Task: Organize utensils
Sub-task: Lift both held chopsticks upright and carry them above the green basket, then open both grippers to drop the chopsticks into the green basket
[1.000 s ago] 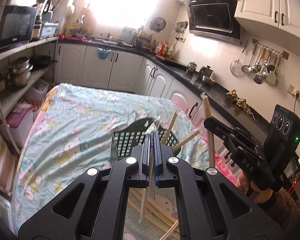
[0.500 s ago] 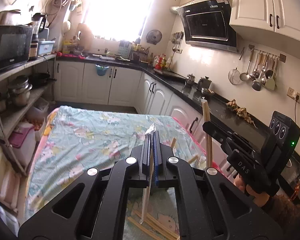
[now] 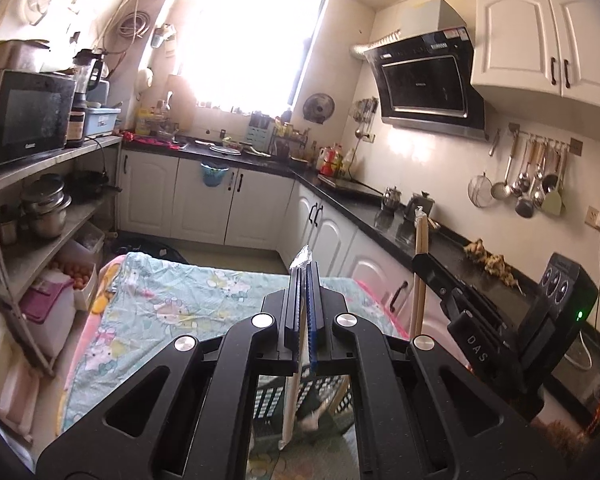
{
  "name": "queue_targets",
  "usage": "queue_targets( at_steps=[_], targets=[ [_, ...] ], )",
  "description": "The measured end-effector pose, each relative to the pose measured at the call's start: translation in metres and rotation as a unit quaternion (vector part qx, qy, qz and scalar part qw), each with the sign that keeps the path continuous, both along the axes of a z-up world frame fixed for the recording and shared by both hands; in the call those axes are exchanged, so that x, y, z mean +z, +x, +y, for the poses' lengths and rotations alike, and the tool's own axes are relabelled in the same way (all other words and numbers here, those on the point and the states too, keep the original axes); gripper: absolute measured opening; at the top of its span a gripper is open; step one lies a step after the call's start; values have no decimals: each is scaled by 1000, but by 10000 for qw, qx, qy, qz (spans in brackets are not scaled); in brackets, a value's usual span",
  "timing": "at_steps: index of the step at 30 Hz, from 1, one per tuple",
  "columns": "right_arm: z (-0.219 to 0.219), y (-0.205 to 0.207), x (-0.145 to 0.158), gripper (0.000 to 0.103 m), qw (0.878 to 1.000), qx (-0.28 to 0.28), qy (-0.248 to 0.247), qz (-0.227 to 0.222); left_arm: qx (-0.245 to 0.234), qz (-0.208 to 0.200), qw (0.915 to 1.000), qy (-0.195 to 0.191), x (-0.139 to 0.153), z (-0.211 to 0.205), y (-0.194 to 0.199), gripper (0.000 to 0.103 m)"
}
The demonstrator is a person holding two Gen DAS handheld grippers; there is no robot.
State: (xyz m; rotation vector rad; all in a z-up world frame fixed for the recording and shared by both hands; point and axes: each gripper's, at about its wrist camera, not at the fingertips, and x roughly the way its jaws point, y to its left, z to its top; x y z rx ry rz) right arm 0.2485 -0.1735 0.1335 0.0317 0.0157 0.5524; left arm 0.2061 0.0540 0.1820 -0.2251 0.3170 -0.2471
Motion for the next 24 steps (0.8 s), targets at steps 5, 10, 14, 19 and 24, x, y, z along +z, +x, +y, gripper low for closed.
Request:
queue_targets(
  at_steps=[5, 10, 14, 19, 24],
  targets=[
    [4, 18, -6, 6, 9996, -206, 127, -109, 180, -169, 9997, -89, -2, -1, 15, 1],
    [7, 27, -21, 6, 9988, -382, 177, -245, 267, -204, 9994, -76, -16, -4, 28, 1],
    [9, 36, -39, 6, 9979, -575, 188, -230, 288, -165, 9994, -26, -33, -7, 34, 1],
    [12, 45, -59, 6, 9969, -737, 225, -139, 268, -76, 9996, -26, -54, -7, 40, 1],
    [21, 51, -78, 6, 9960, -877, 130, -91, 213, 29, 9997, -65, -72, -7, 44, 1]
  ],
)
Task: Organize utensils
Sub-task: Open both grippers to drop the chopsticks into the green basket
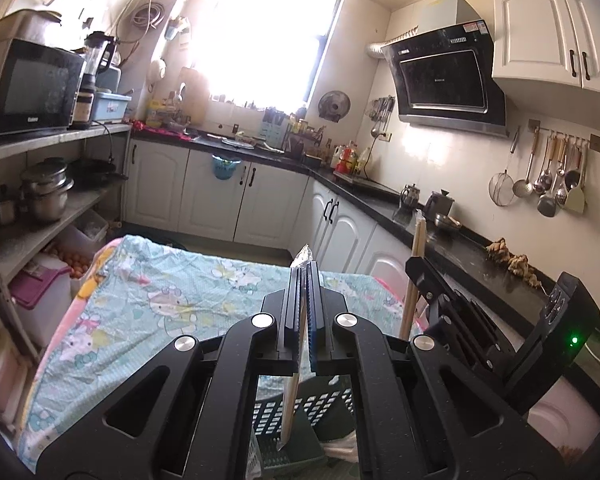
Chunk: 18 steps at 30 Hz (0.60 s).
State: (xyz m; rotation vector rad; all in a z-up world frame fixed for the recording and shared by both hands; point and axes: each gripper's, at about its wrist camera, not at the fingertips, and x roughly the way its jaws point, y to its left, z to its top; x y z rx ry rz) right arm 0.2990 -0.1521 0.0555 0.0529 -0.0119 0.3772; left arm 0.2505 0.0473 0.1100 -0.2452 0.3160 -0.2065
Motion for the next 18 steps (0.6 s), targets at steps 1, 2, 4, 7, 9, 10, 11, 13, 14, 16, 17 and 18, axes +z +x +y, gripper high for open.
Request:
queue_targets(
  at_steps=[1, 2, 4, 7, 9, 10, 11, 13, 14, 16, 17, 18],
  targets=[
    [2, 1, -4, 6, 10000, -17, -24, 28, -11, 19, 10000, -12, -2, 0, 0, 1],
    [4, 2, -6, 6, 10000, -43, -46, 52, -20, 48, 10000, -19, -6, 0, 1, 1],
    [6, 2, -10, 6, 9999, -65, -59, 73, -34, 95, 9999, -26, -11, 0, 3, 1],
    [7, 3, -16, 7, 9998, -71, -92, 145, -53, 164, 9999, -17, -17, 0, 4, 1],
    [6, 3, -18, 12, 9997, -65, -132, 219, -78, 219, 9997, -24, -21, -1, 5, 1],
    [6, 3, -20, 20, 9996, -79, -141, 243, -72, 230, 9997, -25, -22, -1, 5, 1],
    [5, 3, -21, 24, 9995, -78, -124, 276, -93, 261, 9996, -23, -24, -2, 5, 1],
    [2, 3, -23, 24, 9993, -74, -94, 363, -109, 316, 9994, -11, -26, -2, 4, 1],
    [0, 3, -24, 26, 9991, -78, -78, 414, -144, 345, 9993, -16, -27, -3, 4, 1],
    [-3, 0, -25, 29, 9988, -81, -47, 476, -167, 382, 9991, -12, -29, -4, 2, 3],
    [-5, -1, -24, 31, 9987, -76, -48, 499, -189, 408, 9990, -23, -29, -4, 1, 9],
    [-6, -2, -23, 33, 9986, -74, -56, 525, -193, 411, 9990, -40, -29, -3, 0, 17]
  ],
)
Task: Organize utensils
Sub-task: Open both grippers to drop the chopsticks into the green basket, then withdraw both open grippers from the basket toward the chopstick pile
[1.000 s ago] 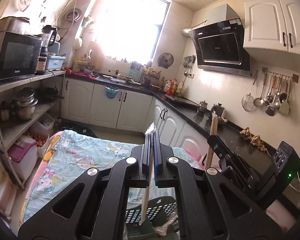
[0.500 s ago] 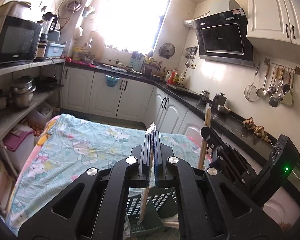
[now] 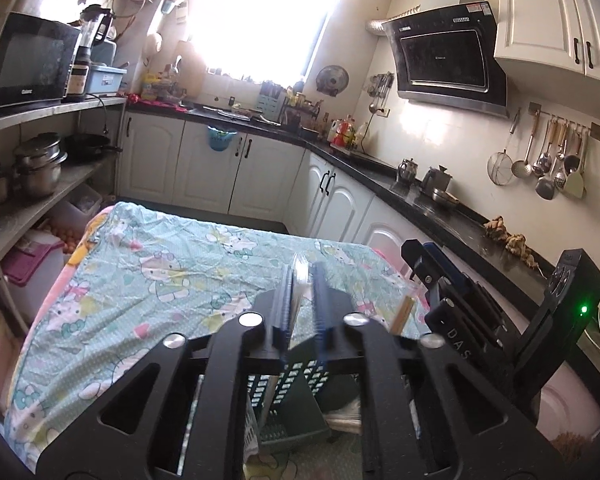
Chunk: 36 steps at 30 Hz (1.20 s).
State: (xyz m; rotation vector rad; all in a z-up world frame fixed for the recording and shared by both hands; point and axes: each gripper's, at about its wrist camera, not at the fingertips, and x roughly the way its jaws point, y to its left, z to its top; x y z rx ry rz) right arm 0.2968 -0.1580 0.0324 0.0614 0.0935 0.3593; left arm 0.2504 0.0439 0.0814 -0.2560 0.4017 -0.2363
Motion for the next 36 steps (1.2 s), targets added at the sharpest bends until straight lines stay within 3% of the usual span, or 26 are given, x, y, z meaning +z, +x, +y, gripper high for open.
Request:
queue_targets(
  at_steps=[2, 5, 18, 27, 36],
  targets=[
    [-3, -3, 2, 39, 10000, 28, 15, 64, -9, 32, 10000, -39, 1, 1, -3, 29],
    [-8, -10, 8, 46, 9998, 82, -27, 168, -21, 51, 10000, -82, 4, 3, -6, 35],
    [-35, -54, 36, 66, 9994, 298, -22, 201, 173, -94, 9995, -229, 27, 18, -48, 88],
    [-41, -91, 45, 72, 9973, 601, -307, 293, 231, 51, 9995, -200, 21, 19, -81, 92],
    [-39, -127, 34, 74, 9924, 905, -680, 491, 245, 280, 9990, -254, 3, 20, -101, 92]
  ],
)
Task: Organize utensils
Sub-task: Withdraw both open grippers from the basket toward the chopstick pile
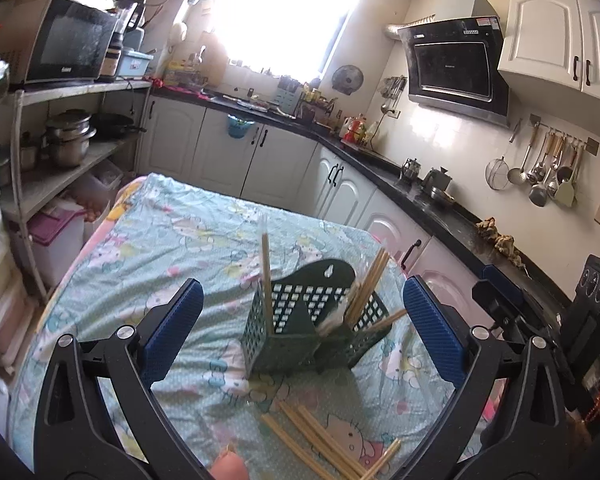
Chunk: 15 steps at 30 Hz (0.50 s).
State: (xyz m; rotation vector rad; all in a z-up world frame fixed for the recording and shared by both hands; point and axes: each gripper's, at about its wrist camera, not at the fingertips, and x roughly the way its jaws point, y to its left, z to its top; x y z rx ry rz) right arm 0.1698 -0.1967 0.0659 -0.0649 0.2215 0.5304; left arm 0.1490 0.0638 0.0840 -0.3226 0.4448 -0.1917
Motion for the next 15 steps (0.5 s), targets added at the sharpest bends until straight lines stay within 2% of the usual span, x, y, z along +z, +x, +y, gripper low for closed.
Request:
queue_targets(
  at_steps=[15],
  targets=[
    [12, -41, -31, 74, 9965, 513, -534, 399, -75, 428, 9990, -47, -39, -9, -24, 92]
  ],
)
